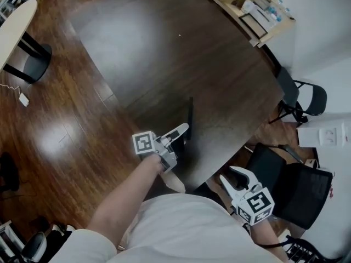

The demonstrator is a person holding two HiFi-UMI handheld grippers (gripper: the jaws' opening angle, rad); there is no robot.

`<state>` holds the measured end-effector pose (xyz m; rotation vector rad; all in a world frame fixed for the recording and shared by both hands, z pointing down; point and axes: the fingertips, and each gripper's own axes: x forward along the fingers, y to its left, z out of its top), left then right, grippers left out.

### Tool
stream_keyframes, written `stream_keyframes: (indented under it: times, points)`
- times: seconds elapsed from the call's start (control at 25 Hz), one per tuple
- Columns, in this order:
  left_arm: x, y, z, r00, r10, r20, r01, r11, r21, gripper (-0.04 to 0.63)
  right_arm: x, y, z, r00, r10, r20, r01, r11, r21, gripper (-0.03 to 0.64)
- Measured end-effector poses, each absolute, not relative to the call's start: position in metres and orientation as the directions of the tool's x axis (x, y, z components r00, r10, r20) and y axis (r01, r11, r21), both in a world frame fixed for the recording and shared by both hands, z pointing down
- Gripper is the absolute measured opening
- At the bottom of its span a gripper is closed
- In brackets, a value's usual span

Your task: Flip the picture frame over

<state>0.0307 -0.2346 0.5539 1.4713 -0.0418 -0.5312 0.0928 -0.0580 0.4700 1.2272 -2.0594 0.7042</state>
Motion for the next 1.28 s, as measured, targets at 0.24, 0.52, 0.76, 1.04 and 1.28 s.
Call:
stream_keyframes:
  times: [0.24, 0.52, 0.76, 1.04, 1.28]
  points:
    - [0.023, -0.235, 0.556, 0.902, -0.329, -0.28, 0.295, -0.005, 0.956, 0.067, 0.087, -0.058, 0.47, -0.349, -0.572, 0.743, -0.906, 0.407, -0.112, 0.121]
    - [0.01, -0.238, 0.561, 0.922, -0.297, -0.247, 0.251, -0.026, 0.968, 0.069, 0.075, -0.06, 0.474, -0.355, -0.578, 0.735, -0.907, 0.404, -0.12, 0.121]
    - [0.0, -0.239, 0.569, 0.941, -0.275, -0.198, 0.195, -0.039, 0.98, 0.067, 0.073, -0.061, 0.475, -0.353, -0.592, 0.724, -0.912, 0.39, -0.126, 0.121]
    - [-0.003, -0.239, 0.583, 0.954, -0.259, -0.152, 0.147, -0.037, 0.988, 0.06, 0.074, -0.055, 0.476, -0.34, -0.599, 0.725, -0.921, 0.37, -0.125, 0.121]
    - [0.0, -0.242, 0.59, 0.962, -0.242, -0.126, 0.118, -0.047, 0.992, 0.037, 0.075, -0.047, 0.475, -0.323, -0.601, 0.732, -0.928, 0.352, -0.12, 0.121]
